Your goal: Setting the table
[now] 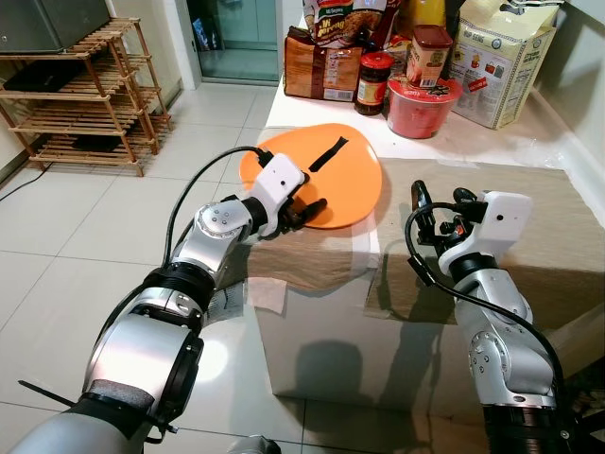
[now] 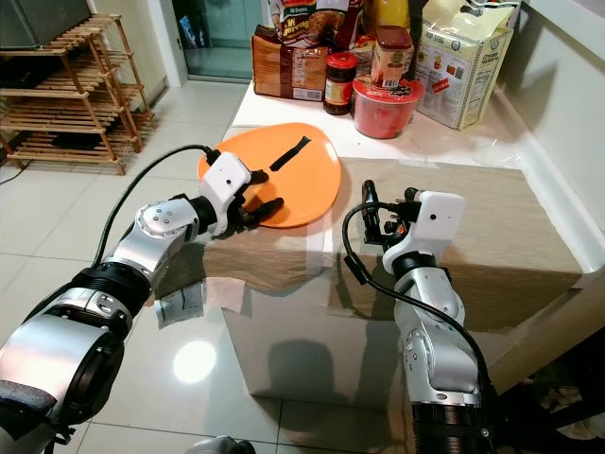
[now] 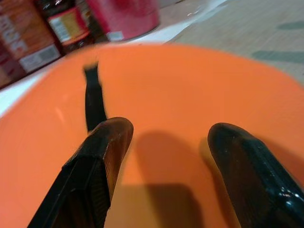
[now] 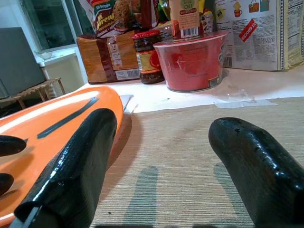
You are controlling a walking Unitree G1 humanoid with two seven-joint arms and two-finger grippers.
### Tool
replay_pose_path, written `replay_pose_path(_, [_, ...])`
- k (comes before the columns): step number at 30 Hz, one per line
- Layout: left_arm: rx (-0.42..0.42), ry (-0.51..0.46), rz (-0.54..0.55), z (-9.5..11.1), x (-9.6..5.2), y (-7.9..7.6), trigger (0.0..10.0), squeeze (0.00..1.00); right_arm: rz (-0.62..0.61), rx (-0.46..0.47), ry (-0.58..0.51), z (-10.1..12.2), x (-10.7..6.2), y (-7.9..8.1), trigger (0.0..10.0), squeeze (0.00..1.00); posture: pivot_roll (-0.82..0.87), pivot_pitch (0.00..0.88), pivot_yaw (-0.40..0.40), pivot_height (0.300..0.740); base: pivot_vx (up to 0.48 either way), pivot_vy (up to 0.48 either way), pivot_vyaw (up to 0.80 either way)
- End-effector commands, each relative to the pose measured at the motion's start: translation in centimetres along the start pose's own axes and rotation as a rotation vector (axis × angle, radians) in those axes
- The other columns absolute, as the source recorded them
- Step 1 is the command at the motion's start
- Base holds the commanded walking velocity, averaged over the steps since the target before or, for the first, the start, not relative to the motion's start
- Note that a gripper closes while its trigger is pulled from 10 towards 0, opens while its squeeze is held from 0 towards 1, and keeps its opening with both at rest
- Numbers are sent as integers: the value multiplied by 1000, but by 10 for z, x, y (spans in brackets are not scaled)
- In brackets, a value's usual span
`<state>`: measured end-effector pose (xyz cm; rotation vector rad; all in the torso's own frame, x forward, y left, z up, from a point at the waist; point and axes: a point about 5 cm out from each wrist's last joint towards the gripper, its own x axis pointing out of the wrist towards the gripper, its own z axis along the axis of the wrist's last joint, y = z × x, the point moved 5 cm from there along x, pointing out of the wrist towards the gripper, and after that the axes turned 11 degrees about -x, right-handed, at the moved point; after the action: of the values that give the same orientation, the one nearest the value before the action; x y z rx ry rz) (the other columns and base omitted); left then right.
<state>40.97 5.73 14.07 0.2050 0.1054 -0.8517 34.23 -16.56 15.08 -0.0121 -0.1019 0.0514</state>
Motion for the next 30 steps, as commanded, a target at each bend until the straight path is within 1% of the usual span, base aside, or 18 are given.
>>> replay_pose_path(1, [-12, 32, -42, -9, 1, -9, 10000, 0, 3, 8, -5, 3, 2, 0, 10000, 0, 70, 0, 51, 740, 0, 0, 0])
replay_pose_path(3, [-20, -24, -62, 6, 5, -12, 10000, 0, 1, 7, -2, 3, 1, 0, 10000, 0, 68, 0, 49, 740, 0, 0, 0])
replay_pose_path(4, [-31, -83, -86, 22, 7, -15, 10000, 0, -1, 6, 2, 2, -1, 0, 10000, 0, 69, 0, 49, 740, 0, 0, 0])
replay_pose_path(10, [-61, -153, -132, 40, 8, -23, 10000, 0, -2, 8, 17, -3, -4, 0, 10000, 0, 73, 0, 48, 740, 0, 0, 0])
replay_pose_path(11, [-80, -171, -129, 46, 8, -23, 10000, 0, -3, 8, 17, -3, -4, 0, 10000, 0, 76, 0, 46, 740, 0, 0, 0])
replay_pose_path(13, [-89, -183, -51, 53, 8, -9, 10000, 0, -7, 9, 15, -3, -3, -1, 10000, 0, 81, 0, 44, 740, 0, 0, 0])
replay_pose_path(14, [-84, -173, 1, 53, 8, 0, 10000, 0, -8, 9, 12, -2, -2, -1, 10000, 0, 80, 0, 45, 740, 0, 0, 0])
replay_pose_path(15, [-84, -173, 1, 53, 8, 0, 10000, 0, -8, 9, 12, -2, -2, -1, 10000, 0, 80, 0, 45, 740, 0, 0, 0])
replay_pose_path(17, [-71, -136, 67, 49, 7, 12, 10000, 0, -8, 6, 6, 0, -2, 0, 10000, 0, 80, 0, 47, 740, 0, 0, 0])
replay_pose_path(18, [-71, -136, 67, 49, 7, 12, 10000, 0, -8, 6, 6, 0, -2, 0, 10000, 0, 80, 0, 47, 740, 0, 0, 0])
replay_pose_path(20, [-72, -68, 129, 41, 6, 23, 10000, 0, -7, -14, -13, 5, -5, 0, 10000, 0, 78, 0, 47, 740, 0, 0, 0])
replay_pose_path(21, [-72, -68, 129, 41, 6, 23, 10000, 0, -7, -14, -13, 5, -5, 0, 10000, 0, 78, 0, 47, 740, 0, 0, 0])
replay_pose_path(24, [-82, -6, 180, 35, 6, 31, 10000, 0, -4, -38, -26, 9, -10, 0, 10000, 0, 70, 0, 52, 740, 0, 0, 0])
replay_pose_path(25, [-113, 53, 217, 29, 7, 35, 10000, 0, -3, -42, -19, 9, -20, 1, 10000, 0, 57, 0, 57, 740, 0, 0, 0])
replay_pose_path(26, [-126, 72, 228, 27, 8, 36, 10000, 0, -3, -41, -16, 9, -23, 2, 10000, 0, 54, 0, 57, 740, 0, 0, 0])
replay_pose_path(27, [-126, 72, 228, 27, 8, 36, 10000, 0, -3, -41, -16, 9, -23, 2, 10000, 0, 54, 0, 57, 740, 0, 0, 0])
replay_pose_path(28, [-150, 75, 252, 27, 9, 39, 10000, 0, 3, -52, -3, 8, -32, 3, 10000, 0, 44, 0, 61, 740, 0, 0, 0])
replay_pose_path(30, [-161, 80, 256, 26, 9, 38, 10000, 0, 16, -75, 11, 5, -43, 5, 10000, 0, 37, 0, 61, 740, 0, 0, 0])
